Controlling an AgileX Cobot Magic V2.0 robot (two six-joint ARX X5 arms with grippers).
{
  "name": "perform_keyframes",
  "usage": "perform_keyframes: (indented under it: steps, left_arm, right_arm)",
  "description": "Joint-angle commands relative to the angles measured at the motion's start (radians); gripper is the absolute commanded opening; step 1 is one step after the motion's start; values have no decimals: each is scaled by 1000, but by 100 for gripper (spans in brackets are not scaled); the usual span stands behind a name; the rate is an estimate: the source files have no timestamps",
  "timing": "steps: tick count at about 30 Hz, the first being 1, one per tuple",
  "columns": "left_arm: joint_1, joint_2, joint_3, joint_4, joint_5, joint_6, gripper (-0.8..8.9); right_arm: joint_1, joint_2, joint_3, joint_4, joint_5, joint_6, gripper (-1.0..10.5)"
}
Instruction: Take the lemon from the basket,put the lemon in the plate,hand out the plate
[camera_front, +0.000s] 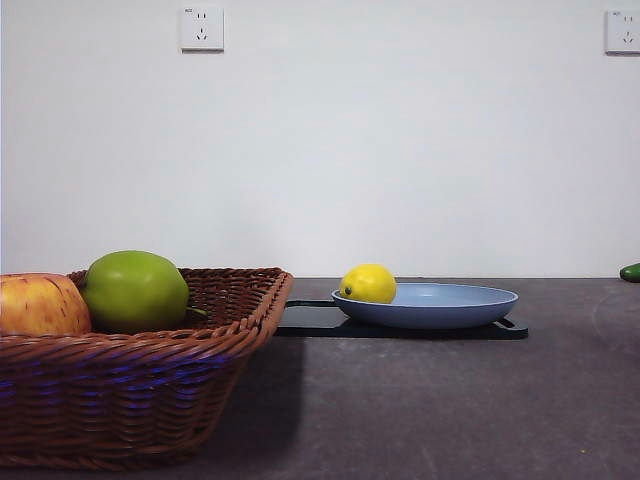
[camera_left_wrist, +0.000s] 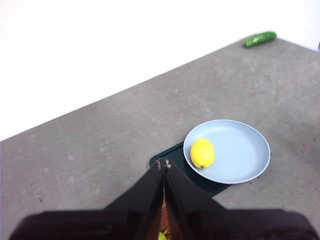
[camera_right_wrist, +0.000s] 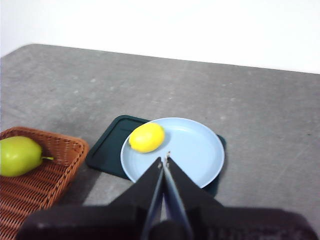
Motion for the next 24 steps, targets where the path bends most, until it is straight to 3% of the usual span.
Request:
perform_keyframes:
  steps: [1,5,9,24]
  left_arm:
    - [-3,-131,-230,132,-2,8,6]
    - [-4,-341,-500,249,2,-16,6]
    - [-4,-513,-641,261,1,-73,6]
    - [-4,-583,-653,248,1,-82,9]
  right_arm:
    - [17,-44,-94,76,5,3,2]
    - [35,-119,-205,119,5,14,2]
    - [39,-154,-238,127,5,14,3]
    - [38,-155,-238,155,5,13,3]
